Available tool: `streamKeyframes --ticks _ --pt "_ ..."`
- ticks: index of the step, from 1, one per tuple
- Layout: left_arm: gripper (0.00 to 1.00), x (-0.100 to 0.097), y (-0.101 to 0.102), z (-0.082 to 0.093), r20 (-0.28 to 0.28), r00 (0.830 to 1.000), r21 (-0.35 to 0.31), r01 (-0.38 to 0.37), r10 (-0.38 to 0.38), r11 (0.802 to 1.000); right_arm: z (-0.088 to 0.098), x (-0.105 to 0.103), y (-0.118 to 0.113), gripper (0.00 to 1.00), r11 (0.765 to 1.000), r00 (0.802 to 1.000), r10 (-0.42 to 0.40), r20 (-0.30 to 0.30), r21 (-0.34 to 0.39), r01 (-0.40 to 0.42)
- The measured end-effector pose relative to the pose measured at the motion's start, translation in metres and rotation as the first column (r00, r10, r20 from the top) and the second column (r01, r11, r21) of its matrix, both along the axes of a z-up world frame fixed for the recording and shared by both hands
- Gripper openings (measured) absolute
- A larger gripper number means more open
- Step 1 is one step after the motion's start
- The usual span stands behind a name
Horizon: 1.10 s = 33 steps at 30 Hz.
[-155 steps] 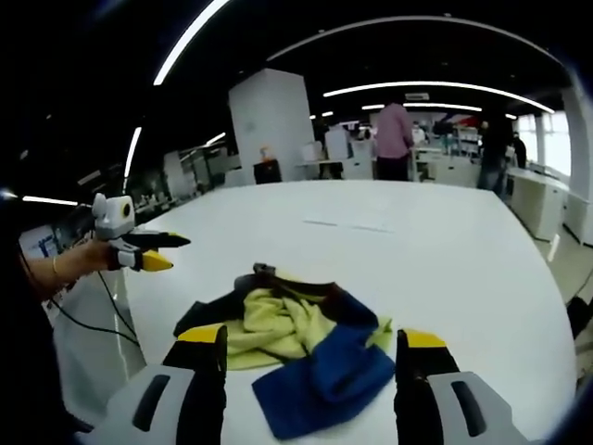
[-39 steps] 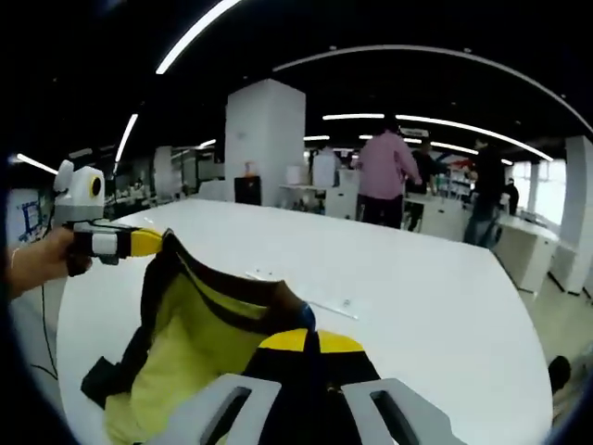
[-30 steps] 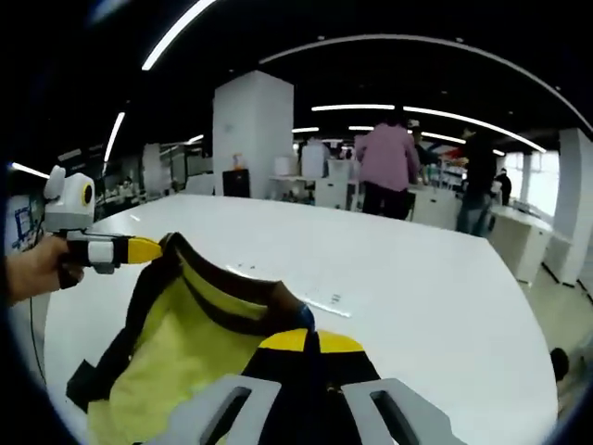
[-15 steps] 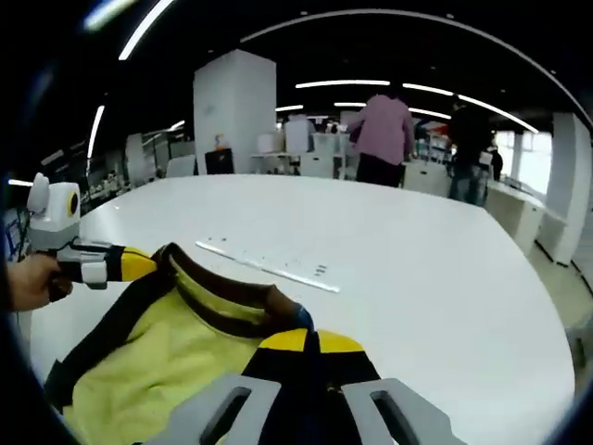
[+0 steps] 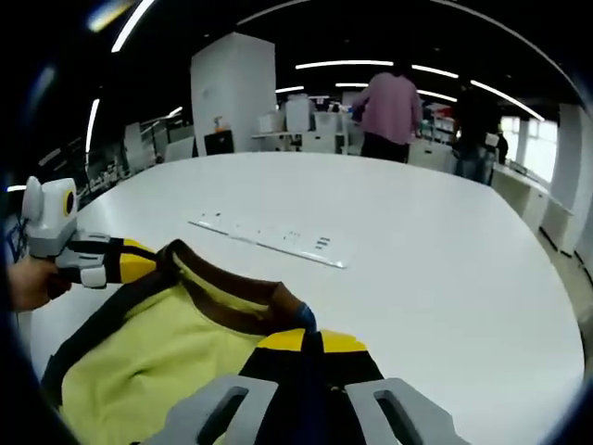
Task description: Fold the garment on the visible template until the final outline fits inside the template.
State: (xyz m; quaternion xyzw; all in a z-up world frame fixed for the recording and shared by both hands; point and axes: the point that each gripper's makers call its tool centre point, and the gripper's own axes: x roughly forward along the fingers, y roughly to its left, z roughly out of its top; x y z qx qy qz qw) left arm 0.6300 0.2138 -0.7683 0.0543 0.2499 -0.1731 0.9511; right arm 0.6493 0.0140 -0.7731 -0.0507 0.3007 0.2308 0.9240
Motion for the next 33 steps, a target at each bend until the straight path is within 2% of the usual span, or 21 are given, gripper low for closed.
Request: streamKeyframes --ticks 3,4,7,12,18,21,24,33 --pt "0.2 -0.001 0.005 0.0 -0.01 1.0 -0.008 -0.006 0.006 1.0 0.004 0.001 0.001 0.19 1.0 1.0 0.011 0.005 0.006 -0.011" --pt "0.22 -0.001 0.007 0.001 -0.013 1.0 -0.012 -0.009 0.009 1.0 0.007 0.0 0.003 0.24 0.999 1.0 0.019 0.0 0.028 -0.019" --pt "0.28 -0.004 0.009 0.004 -0.014 1.0 -0.016 -0.001 0.0 1.0 0.01 -0.002 0.005 0.35 0.999 0.999 0.038 -0.009 0.035 -0.037" --pt "0.39 -0.011 0.013 0.012 -0.005 1.0 -0.012 0.024 -0.024 1.0 0.018 -0.016 0.01 0.57 0.995 0.995 0.093 -0.028 0.05 -0.092" --pt "0.52 -0.028 0.02 0.022 0.005 0.997 -0.013 0.072 -0.072 0.997 0.029 -0.034 0.018 0.75 0.986 0.986 0.161 -0.042 0.056 -0.159" --pt "0.6 -0.041 0.023 0.024 0.008 0.995 0.004 0.1 -0.1 0.995 0.033 -0.051 0.021 0.82 0.977 0.976 0.212 -0.058 0.048 -0.21" --pt "0.65 -0.052 0.029 0.026 0.006 0.994 -0.015 0.111 -0.111 0.994 0.033 -0.065 0.022 0.86 0.97 0.968 0.241 -0.076 0.046 -0.238" --pt "0.73 -0.088 0.04 0.034 -0.008 0.992 -0.06 0.126 -0.127 0.99 0.039 -0.109 0.017 0.92 0.953 0.948 0.301 -0.103 0.062 -0.296"
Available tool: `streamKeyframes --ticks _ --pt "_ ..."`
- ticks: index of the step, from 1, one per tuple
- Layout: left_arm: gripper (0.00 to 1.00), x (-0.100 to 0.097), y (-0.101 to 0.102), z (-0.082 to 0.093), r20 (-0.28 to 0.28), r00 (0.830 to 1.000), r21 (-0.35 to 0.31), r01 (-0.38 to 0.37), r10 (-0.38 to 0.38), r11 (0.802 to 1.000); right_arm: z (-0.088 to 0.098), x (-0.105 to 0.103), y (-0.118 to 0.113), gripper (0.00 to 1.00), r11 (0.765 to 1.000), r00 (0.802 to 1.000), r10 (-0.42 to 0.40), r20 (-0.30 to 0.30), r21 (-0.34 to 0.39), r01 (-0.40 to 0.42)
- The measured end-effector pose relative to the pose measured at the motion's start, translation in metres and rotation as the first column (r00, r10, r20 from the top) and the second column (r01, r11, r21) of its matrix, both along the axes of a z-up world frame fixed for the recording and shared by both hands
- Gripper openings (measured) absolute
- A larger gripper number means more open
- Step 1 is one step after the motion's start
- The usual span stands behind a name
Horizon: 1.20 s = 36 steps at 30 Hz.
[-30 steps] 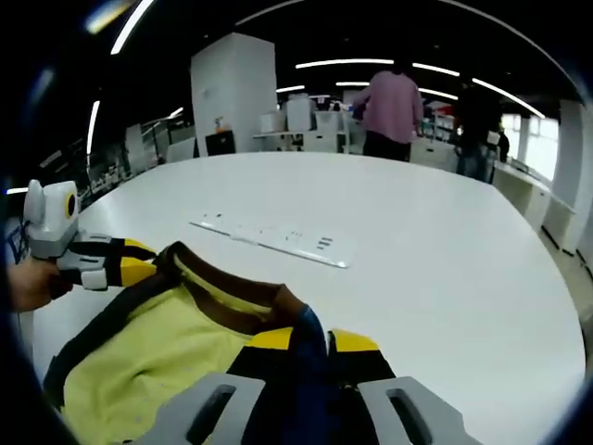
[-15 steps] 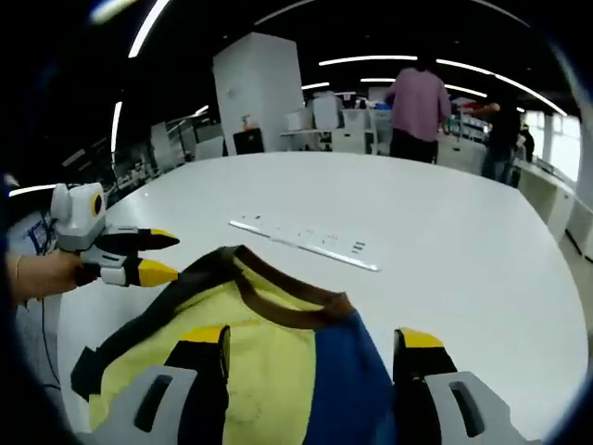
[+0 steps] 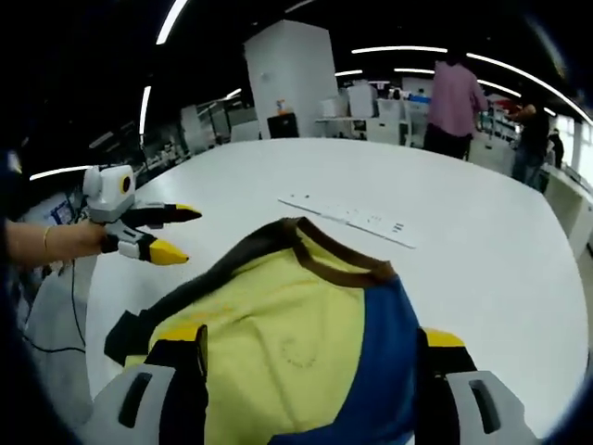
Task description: Fold the garment on the visible template until the final outline fits inside the template.
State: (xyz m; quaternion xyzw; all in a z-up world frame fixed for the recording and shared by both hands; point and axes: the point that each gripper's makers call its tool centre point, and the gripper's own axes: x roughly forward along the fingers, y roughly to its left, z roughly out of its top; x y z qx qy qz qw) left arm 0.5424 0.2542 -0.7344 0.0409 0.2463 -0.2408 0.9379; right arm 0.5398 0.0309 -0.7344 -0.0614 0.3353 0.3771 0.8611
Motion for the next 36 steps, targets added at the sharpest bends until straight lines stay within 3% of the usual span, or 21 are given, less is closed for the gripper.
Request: streamKeyframes --ticks 6,17,24,36 --pt "0.75 -0.026 0.007 0.01 0.013 1.0 -0.012 0.008 -0.008 1.0 0.001 -0.038 -0.006 0.92 0.999 0.999 0.051 -0.013 -0.02 -0.051" --pt "0.74 -0.077 0.011 0.009 0.011 0.999 0.006 0.031 -0.031 0.999 0.005 -0.095 -0.009 0.92 0.994 0.993 0.112 -0.032 -0.011 -0.113" --pt "0.72 -0.106 0.018 0.003 -0.001 1.0 0.007 0.016 -0.016 1.0 -0.005 -0.136 -0.012 0.91 0.99 0.989 0.137 -0.052 -0.026 -0.139" --pt "0.67 -0.145 0.03 -0.018 -0.05 0.998 0.01 -0.039 0.04 0.999 -0.015 -0.177 -0.009 0.83 0.99 0.989 0.135 -0.059 -0.021 -0.137"
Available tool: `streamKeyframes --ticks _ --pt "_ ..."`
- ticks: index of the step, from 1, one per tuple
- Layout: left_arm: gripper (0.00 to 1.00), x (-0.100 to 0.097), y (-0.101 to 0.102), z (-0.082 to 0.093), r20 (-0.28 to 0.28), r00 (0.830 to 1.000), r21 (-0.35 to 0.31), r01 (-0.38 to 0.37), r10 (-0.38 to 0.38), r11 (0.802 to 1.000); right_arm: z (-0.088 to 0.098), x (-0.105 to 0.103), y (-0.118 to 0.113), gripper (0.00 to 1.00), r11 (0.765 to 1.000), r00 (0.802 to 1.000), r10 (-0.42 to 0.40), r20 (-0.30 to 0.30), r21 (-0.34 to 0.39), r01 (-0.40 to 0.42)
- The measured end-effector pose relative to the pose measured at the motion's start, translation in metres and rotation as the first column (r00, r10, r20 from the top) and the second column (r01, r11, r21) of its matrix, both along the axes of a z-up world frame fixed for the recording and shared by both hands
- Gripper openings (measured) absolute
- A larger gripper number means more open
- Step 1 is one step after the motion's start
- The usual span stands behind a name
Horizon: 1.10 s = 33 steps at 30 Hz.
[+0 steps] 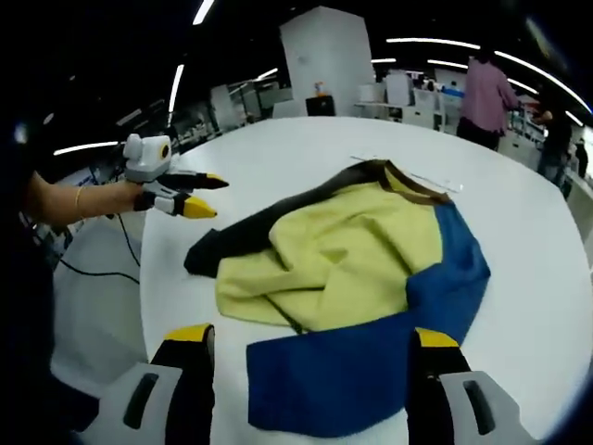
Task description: Fold the garment on the visible template until the final outline fits inside the template.
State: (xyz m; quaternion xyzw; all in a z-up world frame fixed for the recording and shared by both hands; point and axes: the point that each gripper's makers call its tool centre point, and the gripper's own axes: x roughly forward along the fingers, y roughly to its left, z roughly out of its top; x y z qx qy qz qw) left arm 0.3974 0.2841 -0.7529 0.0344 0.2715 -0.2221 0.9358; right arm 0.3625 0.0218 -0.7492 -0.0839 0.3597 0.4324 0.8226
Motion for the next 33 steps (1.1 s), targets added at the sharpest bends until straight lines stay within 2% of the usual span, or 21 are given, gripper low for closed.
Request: streamKeyframes --ticks 4,9,12,16,19,22,26,30,33 --pt "0.65 -0.01 0.001 -0.009 -0.022 1.0 0.016 -0.008 0.009 1.0 -0.006 -0.012 0.004 0.8 1.0 1.0 0.008 -0.001 -0.005 -0.008" --pt "0.61 -0.026 0.0 -0.021 -0.054 0.998 -0.007 -0.026 0.026 1.0 -0.015 -0.026 0.005 0.72 1.0 1.0 0.017 0.016 -0.017 -0.016" --pt "0.56 -0.028 0.0 -0.026 -0.062 0.997 -0.017 -0.047 0.046 0.999 -0.018 -0.032 0.006 0.65 0.999 0.999 0.024 0.04 -0.034 -0.023" --pt "0.51 -0.031 0.0 -0.03 -0.071 0.995 -0.011 -0.067 0.066 0.998 -0.02 -0.035 0.007 0.57 0.997 0.994 0.037 0.102 -0.074 -0.029" --pt "0.5 -0.036 -0.004 -0.036 -0.072 0.997 0.053 -0.032 0.036 0.998 -0.025 -0.038 0.009 0.51 0.995 0.991 0.046 0.122 -0.098 -0.034" --pt "0.46 -0.037 -0.007 -0.036 -0.077 0.996 0.027 -0.038 0.04 0.999 -0.032 -0.042 0.01 0.45 0.99 0.99 0.065 0.123 -0.133 -0.049" --pt "0.41 -0.04 -0.007 -0.04 -0.088 0.996 0.057 -0.027 0.032 0.998 -0.039 -0.047 0.013 0.38 0.989 0.991 0.072 0.114 -0.134 -0.056" --pt "0.34 -0.042 -0.01 -0.042 -0.095 0.995 0.045 -0.02 0.025 0.999 -0.041 -0.049 0.016 0.31 0.986 0.987 0.09 0.135 -0.149 -0.069" --pt "0.29 -0.044 -0.011 -0.044 -0.108 0.994 0.044 -0.016 0.021 0.999 -0.045 -0.051 0.019 0.28 0.987 0.989 0.091 0.116 -0.143 -0.074"
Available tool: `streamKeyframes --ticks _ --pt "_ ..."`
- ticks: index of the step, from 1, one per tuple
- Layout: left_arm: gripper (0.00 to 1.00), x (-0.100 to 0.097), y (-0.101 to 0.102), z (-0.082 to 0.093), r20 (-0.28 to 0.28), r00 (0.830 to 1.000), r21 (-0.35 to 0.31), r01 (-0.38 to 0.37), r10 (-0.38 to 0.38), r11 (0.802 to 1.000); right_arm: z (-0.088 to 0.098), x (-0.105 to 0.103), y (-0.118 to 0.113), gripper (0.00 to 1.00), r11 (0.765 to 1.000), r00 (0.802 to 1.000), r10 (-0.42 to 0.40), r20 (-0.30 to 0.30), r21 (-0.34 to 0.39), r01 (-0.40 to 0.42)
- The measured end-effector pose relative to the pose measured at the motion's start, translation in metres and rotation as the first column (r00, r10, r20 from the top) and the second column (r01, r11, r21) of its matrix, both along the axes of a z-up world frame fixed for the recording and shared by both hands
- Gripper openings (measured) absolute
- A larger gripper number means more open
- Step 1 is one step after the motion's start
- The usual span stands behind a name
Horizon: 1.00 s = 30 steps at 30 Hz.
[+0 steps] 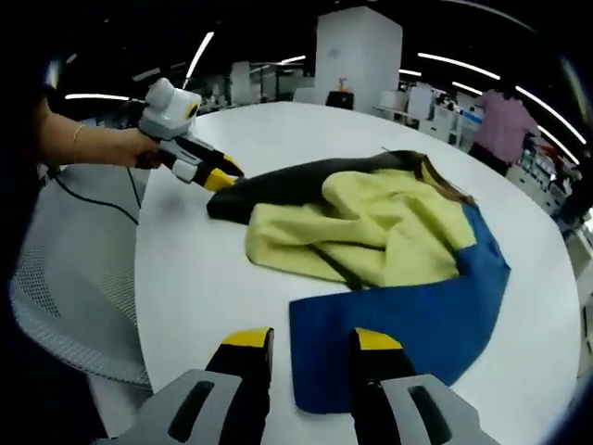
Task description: Fold the garment on the visible template until the final outline fits inside the template.
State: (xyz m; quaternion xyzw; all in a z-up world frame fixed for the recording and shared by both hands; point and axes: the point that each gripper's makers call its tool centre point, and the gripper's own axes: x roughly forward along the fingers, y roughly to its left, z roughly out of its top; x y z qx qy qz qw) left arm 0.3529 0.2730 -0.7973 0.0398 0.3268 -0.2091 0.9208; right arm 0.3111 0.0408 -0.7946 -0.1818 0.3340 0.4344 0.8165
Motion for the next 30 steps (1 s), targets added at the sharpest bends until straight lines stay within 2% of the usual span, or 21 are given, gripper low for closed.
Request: streamKeyframes --ticks 5,8,9,10,13,19,21,26,28,30 --pt "0.23 -0.001 -0.001 -0.001 -0.002 1.0 -0.003 0.0 0.0 1.0 -0.004 -0.001 0.002 0.21 1.0 1.0 0.004 0.013 -0.01 -0.004" --pt "0.18 -0.004 -0.004 -0.002 0.004 1.0 0.029 0.027 -0.027 0.999 -0.011 -0.001 0.001 0.18 1.0 1.0 -0.007 -0.003 -0.025 0.007" --pt "0.17 -0.003 -0.004 -0.002 0.002 1.0 0.026 0.024 -0.024 0.999 -0.008 0.002 0.001 0.17 1.0 1.0 -0.004 0.027 -0.019 0.004" --pt "0.16 -0.003 -0.004 -0.002 0.0 1.0 0.024 0.023 -0.023 0.999 -0.009 0.0 0.001 0.16 1.0 1.0 -0.005 0.016 -0.026 0.006" --pt "0.13 -0.003 -0.004 -0.002 0.0 1.0 0.027 0.009 -0.009 1.0 -0.009 0.003 0.002 0.09 1.0 0.999 -0.009 0.038 -0.024 0.01" --pt "0.03 -0.004 -0.01 -0.001 -0.016 1.0 0.011 0.0 0.0 1.0 -0.009 0.002 0.005 0.02 0.999 0.997 0.016 0.071 -0.037 -0.014" --pt "0.01 -0.004 -0.01 -0.001 -0.017 1.0 0.004 -0.004 0.004 1.0 -0.011 0.005 0.002 0.0 0.998 0.996 0.003 0.087 -0.055 0.002" --pt "0.0 -0.005 -0.01 0.0 -0.015 1.0 0.011 -0.005 0.005 1.0 -0.007 0.008 0.0 0.0 0.999 0.998 -0.016 0.062 -0.03 0.018" --pt "0.0 -0.006 -0.008 0.002 -0.017 1.0 0.01 -0.013 0.013 1.0 -0.001 0.01 -0.002 0.0 1.0 0.998 -0.027 0.061 -0.015 0.028" --pt "0.0 -0.004 -0.006 0.011 0.005 1.0 -0.001 -0.022 0.022 1.0 0.012 0.015 -0.005 0.0 0.997 0.996 -0.068 0.057 0.038 0.066"
